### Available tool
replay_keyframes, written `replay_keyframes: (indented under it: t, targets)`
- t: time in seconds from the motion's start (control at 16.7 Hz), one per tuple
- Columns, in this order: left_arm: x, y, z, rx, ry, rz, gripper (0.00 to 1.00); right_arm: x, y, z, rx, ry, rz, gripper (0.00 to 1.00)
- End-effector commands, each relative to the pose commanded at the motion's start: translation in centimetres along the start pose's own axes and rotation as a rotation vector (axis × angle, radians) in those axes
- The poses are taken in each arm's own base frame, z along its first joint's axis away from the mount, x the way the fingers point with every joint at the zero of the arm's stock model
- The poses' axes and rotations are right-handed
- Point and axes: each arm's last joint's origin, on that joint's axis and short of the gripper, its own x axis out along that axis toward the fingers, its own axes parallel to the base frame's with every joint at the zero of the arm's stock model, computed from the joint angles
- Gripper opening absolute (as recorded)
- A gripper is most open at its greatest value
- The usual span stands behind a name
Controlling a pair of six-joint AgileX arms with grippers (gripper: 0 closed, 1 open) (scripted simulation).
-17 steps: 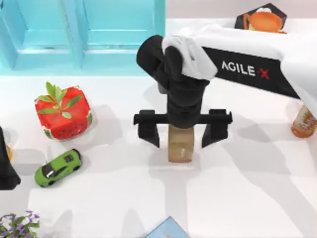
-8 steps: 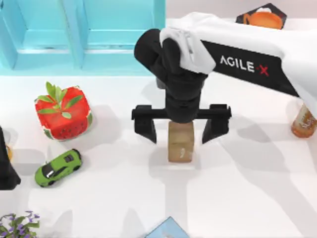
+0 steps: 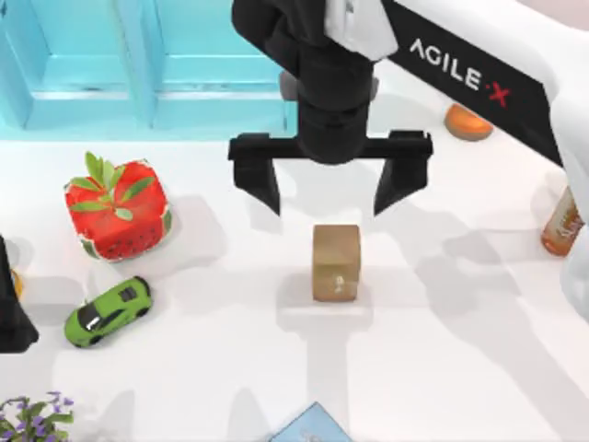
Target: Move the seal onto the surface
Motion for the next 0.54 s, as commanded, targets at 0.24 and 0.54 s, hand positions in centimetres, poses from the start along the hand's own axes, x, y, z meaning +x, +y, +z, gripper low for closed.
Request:
replay_keyframes:
  t: [0.24,0.54]
  targets:
    - [0.0,0.0,0.0,0.0,0.0,0.0,1.0,-4.2,-0.7,-0.6,0.001,-0.005,0.004,1.0]
    - [0.0,0.0,0.0,0.0,0.0,0.0,1.0,-6.4,-1.4,-1.2,0.001,-0.008,0.007,1.0]
